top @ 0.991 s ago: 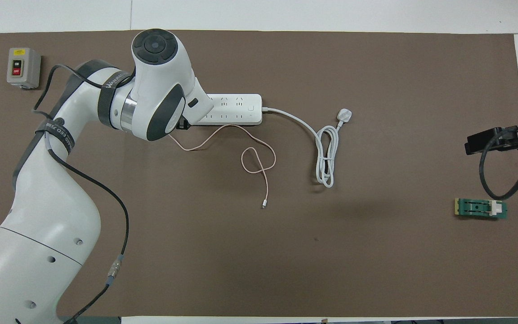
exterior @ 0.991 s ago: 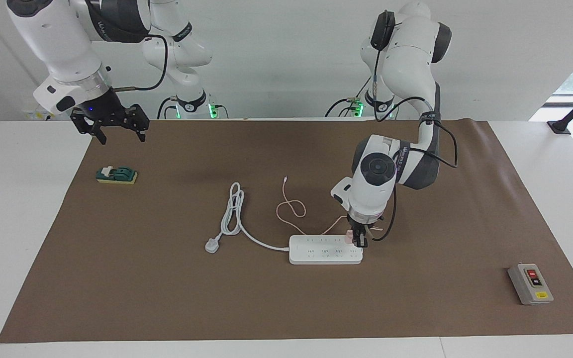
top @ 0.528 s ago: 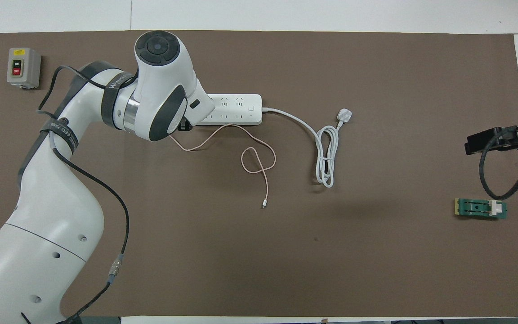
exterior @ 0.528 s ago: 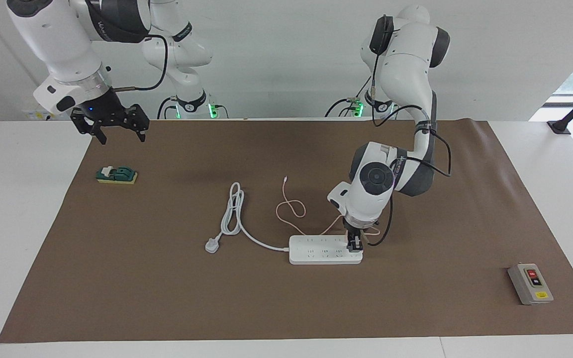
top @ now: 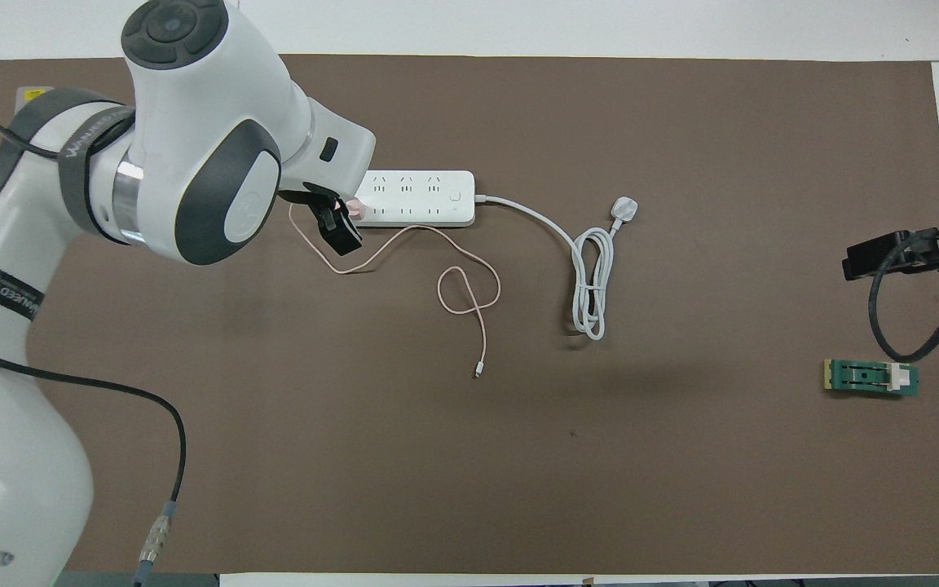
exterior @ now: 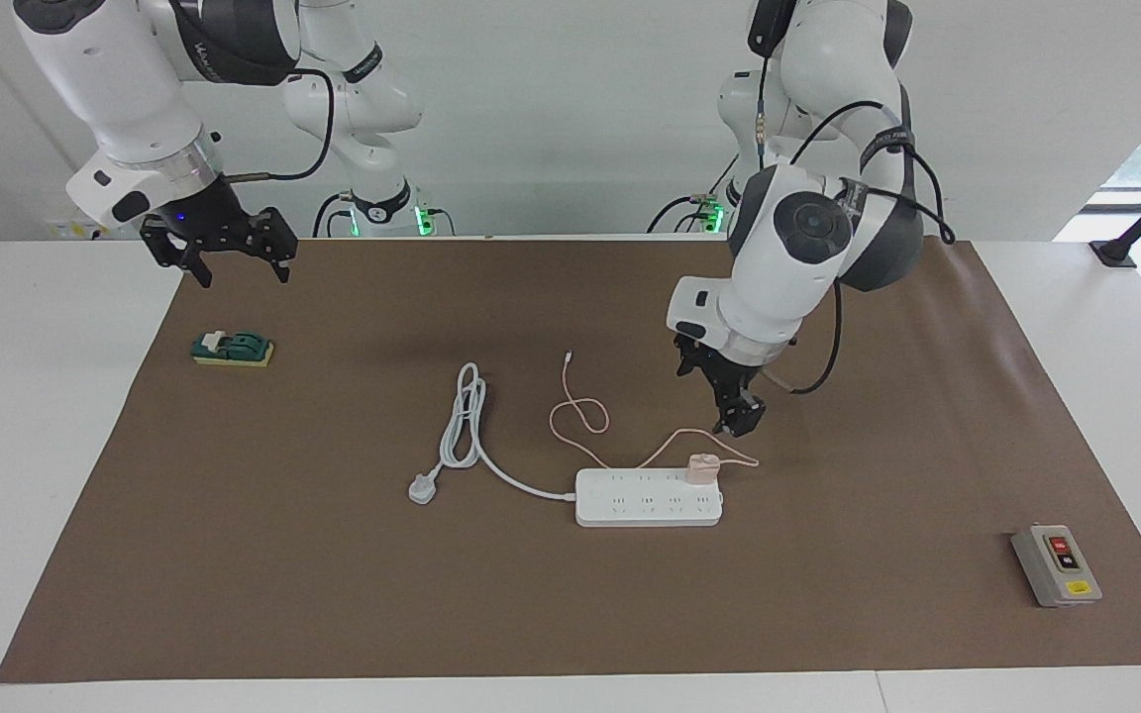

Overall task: Plug charger into power strip
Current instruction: 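Open the left gripper and pull it back from the power strip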

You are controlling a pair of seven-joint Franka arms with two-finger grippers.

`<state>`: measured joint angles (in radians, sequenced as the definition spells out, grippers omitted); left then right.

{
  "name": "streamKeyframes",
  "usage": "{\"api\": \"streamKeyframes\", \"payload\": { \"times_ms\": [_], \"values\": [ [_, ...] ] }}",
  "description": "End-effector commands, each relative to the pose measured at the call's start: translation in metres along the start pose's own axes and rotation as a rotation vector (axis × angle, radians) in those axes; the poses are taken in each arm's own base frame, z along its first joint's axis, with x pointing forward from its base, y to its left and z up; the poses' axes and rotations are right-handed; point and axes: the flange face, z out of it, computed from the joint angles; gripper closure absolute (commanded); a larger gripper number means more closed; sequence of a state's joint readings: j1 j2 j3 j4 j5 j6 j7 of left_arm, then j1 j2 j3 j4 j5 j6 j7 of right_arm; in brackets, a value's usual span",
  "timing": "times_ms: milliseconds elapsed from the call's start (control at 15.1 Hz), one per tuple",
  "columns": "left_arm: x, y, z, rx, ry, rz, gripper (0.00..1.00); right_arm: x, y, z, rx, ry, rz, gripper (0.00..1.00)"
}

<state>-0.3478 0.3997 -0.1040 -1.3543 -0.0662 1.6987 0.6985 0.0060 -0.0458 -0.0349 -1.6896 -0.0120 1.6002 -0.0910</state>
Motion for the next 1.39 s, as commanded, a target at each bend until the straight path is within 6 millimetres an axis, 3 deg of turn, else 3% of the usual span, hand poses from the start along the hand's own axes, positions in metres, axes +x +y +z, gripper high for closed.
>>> {"api": "streamKeyframes", "payload": {
  "times_ms": [0, 132, 264, 594, 991, 1189, 1321],
  "values": [
    [-0.031, 0.028, -0.042, -0.025, -0.042, -0.185, 0.00, -0.008, 0.001, -0.002, -0.015, -0.007, 0.000, 0.00],
    [-0.055, 0.039, -0.076, -0.025, -0.058, -0.332, 0.00, -0.008, 0.001, -0.002, -0.015, -0.007, 0.000, 0.00],
    [-0.079, 0.043, -0.096, -0.028, -0.090, -0.582, 0.00, -0.008, 0.001, -0.002, -0.015, -0.007, 0.000, 0.00],
    [-0.123, 0.038, -0.121, -0.018, -0.144, -1.049, 0.00, -0.008, 0.001, -0.002, -0.015, -0.007, 0.000, 0.00],
    [-0.188, 0.001, -0.139, -0.025, -0.126, -1.218, 0.00, -0.008, 0.001, -0.002, -0.015, -0.007, 0.000, 0.00],
    [-0.209, -0.011, -0.139, -0.029, -0.123, -1.261, 0.00, -0.008, 0.000, -0.002, -0.015, -0.007, -0.001, 0.00],
    [-0.214, -0.008, -0.150, -0.020, -0.101, -1.270, 0.00, -0.008, 0.001, -0.002, -0.013, -0.007, 0.000, 0.00]
  ]
}}
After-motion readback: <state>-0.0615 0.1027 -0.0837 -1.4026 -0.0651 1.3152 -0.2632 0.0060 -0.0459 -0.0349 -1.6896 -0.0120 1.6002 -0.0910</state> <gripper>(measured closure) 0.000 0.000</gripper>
